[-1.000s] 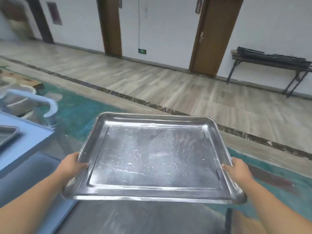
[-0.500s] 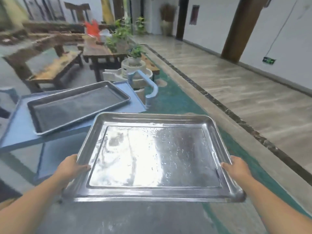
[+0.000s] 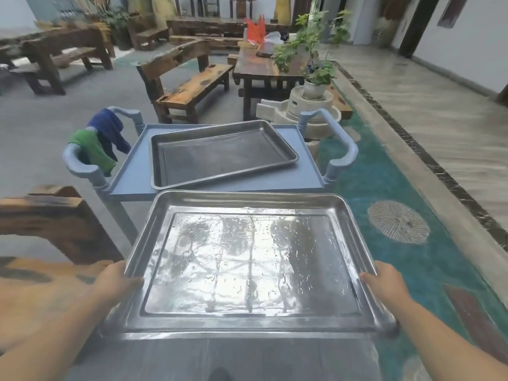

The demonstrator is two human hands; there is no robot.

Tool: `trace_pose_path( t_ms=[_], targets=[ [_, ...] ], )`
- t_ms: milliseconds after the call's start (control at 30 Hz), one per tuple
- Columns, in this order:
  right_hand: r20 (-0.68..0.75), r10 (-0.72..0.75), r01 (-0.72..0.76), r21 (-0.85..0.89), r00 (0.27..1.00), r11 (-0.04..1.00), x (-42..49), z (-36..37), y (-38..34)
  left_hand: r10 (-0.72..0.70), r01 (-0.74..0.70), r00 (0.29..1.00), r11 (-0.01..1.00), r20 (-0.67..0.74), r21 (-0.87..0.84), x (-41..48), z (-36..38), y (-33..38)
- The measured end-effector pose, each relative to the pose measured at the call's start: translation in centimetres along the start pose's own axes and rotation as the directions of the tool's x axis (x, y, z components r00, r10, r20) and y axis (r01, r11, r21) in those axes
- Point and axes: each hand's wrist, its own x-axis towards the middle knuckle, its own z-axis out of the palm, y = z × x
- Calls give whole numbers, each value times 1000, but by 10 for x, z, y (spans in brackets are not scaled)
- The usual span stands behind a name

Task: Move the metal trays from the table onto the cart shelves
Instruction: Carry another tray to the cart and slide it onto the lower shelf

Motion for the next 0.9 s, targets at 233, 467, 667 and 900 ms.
trace_pose_path(
  t_ms=[233,467,667,900],
  targets=[
    [39,64,-62,-69,997,996,31,58,-18,-83,83,992,997,90,-2,60,26,-33],
    [103,169,-148,-189,980,971,59,106,-26,-135,121,974,989,183,89,102,49,-51],
    [120,223,-191,-233,967,954,88,135,-40,-154,135,962,986,224,100,143,57,-50],
    [135,195,-167,-196,971,966,145,177,-65,-164,155,962,986,220,59,198,75,-53]
  ],
)
